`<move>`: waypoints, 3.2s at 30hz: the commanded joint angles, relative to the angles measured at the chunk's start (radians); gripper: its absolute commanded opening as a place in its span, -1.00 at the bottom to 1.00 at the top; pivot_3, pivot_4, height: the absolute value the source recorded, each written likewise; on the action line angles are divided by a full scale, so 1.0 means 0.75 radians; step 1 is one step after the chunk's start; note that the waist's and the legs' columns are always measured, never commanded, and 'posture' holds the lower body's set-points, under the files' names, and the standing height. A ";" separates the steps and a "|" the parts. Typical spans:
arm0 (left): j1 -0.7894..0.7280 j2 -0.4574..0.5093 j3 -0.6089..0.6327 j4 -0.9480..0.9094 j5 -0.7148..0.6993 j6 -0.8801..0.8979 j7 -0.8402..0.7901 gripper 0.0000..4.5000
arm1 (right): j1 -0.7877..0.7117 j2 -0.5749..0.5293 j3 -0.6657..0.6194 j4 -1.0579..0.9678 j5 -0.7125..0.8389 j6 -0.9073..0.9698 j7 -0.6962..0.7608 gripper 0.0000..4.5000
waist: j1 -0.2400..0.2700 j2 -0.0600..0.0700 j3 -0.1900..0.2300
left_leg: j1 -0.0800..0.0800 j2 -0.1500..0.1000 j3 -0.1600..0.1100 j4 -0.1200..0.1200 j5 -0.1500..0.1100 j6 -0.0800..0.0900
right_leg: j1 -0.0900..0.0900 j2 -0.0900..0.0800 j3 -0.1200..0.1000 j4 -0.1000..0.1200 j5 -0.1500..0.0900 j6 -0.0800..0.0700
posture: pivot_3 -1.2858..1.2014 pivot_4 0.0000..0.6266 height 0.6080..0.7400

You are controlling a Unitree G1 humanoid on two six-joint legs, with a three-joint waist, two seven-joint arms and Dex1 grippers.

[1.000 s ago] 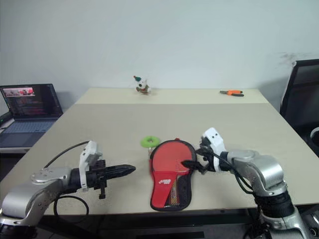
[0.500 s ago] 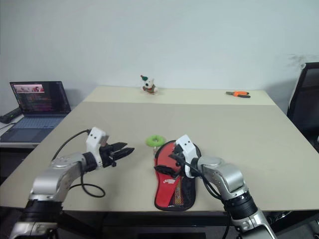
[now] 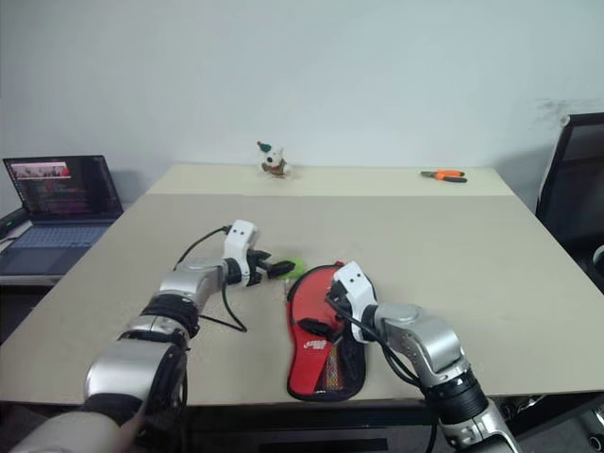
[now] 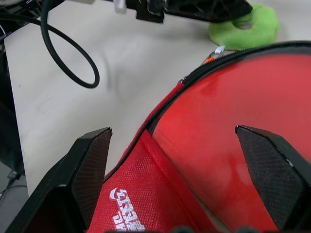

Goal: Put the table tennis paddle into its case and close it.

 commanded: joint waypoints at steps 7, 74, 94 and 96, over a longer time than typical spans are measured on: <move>-0.024 -0.046 -0.023 0.114 0.134 -0.068 0.008 0.82 | 0.011 -0.011 -0.045 -0.097 -0.005 0.023 -0.066 1.00 | 0.003 0.000 0.000 | 0.000 0.000 -0.001 0.000 0.000 0.000 | 0.001 0.000 0.000 0.001 0.000 0.000 | 0.03 -0.52 1.00; -0.424 -0.418 -0.706 0.231 1.135 -0.640 0.765 -1.00 | 0.393 -0.026 0.291 -0.239 -0.159 0.331 -0.086 1.00 | 0.016 -0.009 -0.013 | 0.004 -0.002 -0.002 0.003 0.000 -0.001 | 0.008 -0.002 0.000 -0.002 -0.002 0.015 | 0.03 -0.52 1.00; -0.495 -0.654 -0.902 0.225 1.298 -0.913 0.938 -1.00 | 0.398 0.017 0.287 -0.223 -0.152 0.328 -0.126 1.00 | 0.015 -0.009 -0.017 | 0.004 -0.002 -0.001 0.003 0.000 -0.001 | 0.008 -0.002 0.000 -0.001 -0.003 0.016 | 0.03 -0.52 1.00; -0.491 -0.669 -0.893 0.224 1.286 -0.936 0.927 -1.00 | 0.393 0.017 0.284 -0.217 -0.154 0.324 -0.125 1.00 | 0.015 -0.007 -0.018 | 0.004 -0.002 -0.001 0.002 0.000 -0.001 | 0.008 -0.002 0.000 -0.001 -0.003 0.016 | 0.03 -0.52 1.00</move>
